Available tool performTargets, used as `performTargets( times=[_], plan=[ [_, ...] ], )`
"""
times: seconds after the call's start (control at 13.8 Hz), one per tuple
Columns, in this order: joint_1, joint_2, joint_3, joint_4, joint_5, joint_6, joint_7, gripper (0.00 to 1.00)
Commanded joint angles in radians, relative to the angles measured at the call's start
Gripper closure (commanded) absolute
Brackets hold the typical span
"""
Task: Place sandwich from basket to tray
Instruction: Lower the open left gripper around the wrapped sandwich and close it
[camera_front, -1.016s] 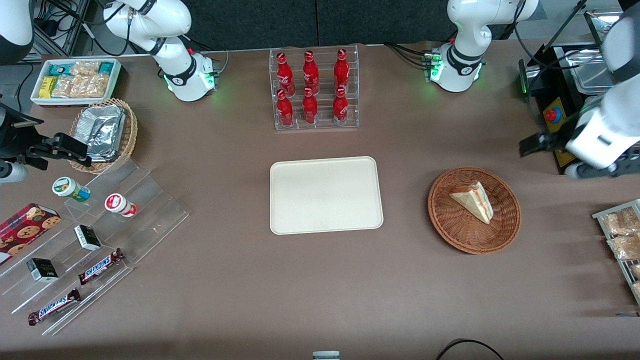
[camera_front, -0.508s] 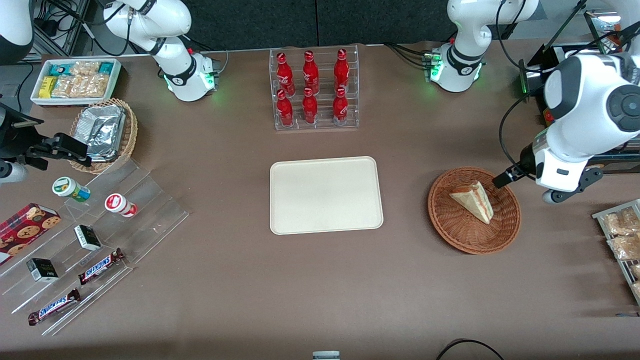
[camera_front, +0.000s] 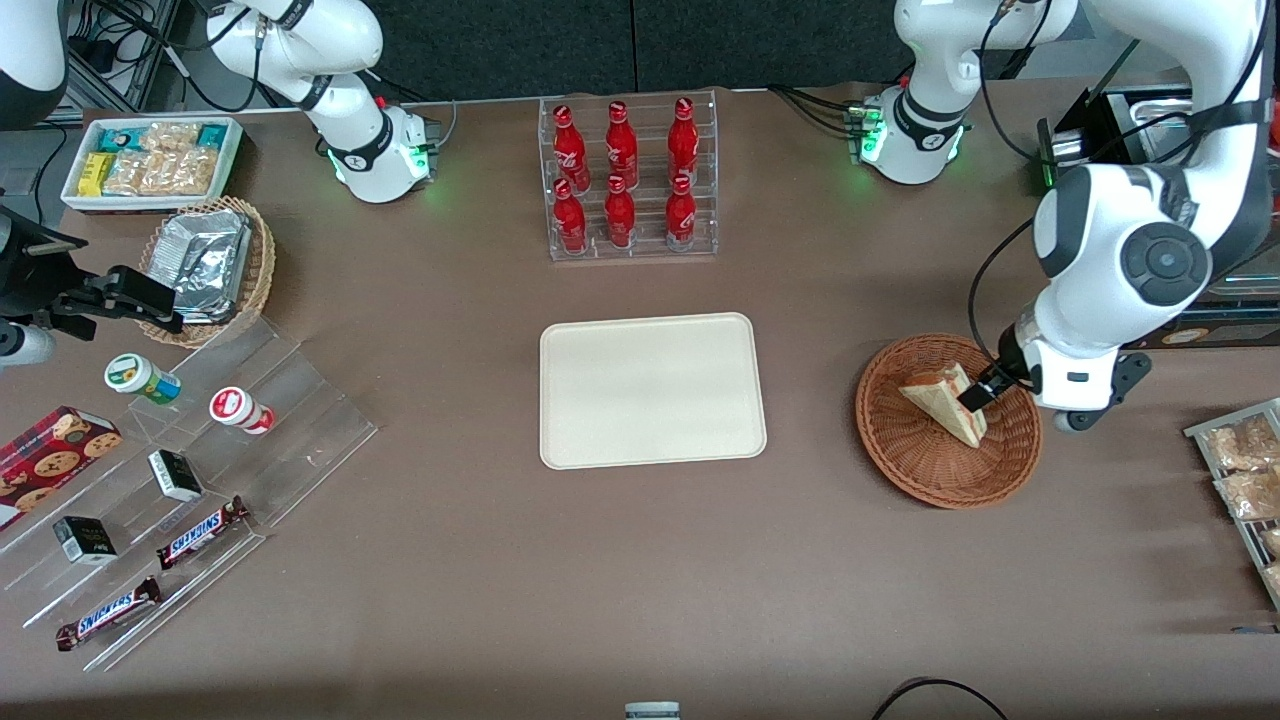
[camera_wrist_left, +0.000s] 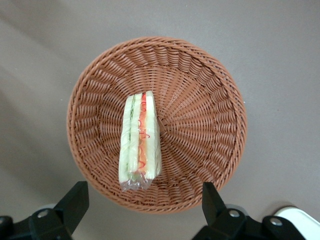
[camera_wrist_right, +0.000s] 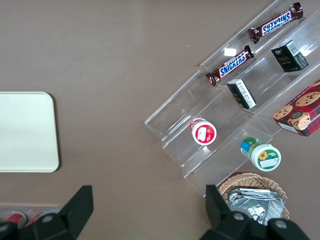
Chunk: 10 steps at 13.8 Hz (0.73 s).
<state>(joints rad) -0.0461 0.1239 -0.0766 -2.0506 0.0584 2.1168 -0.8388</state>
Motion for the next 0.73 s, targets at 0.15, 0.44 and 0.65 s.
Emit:
performTargets(
  times=[0.15, 0.44, 0.65],
  plan=[
    [-0.003, 0.003, 0.001, -0.12, 0.018, 0.152, -0.059, 0.0],
    [-0.001, 0.02, 0.001, -0.158, 0.047, 0.193, -0.059, 0.0],
    [-0.001, 0.046, 0.001, -0.158, 0.047, 0.198, -0.059, 0.0]
  ],
)
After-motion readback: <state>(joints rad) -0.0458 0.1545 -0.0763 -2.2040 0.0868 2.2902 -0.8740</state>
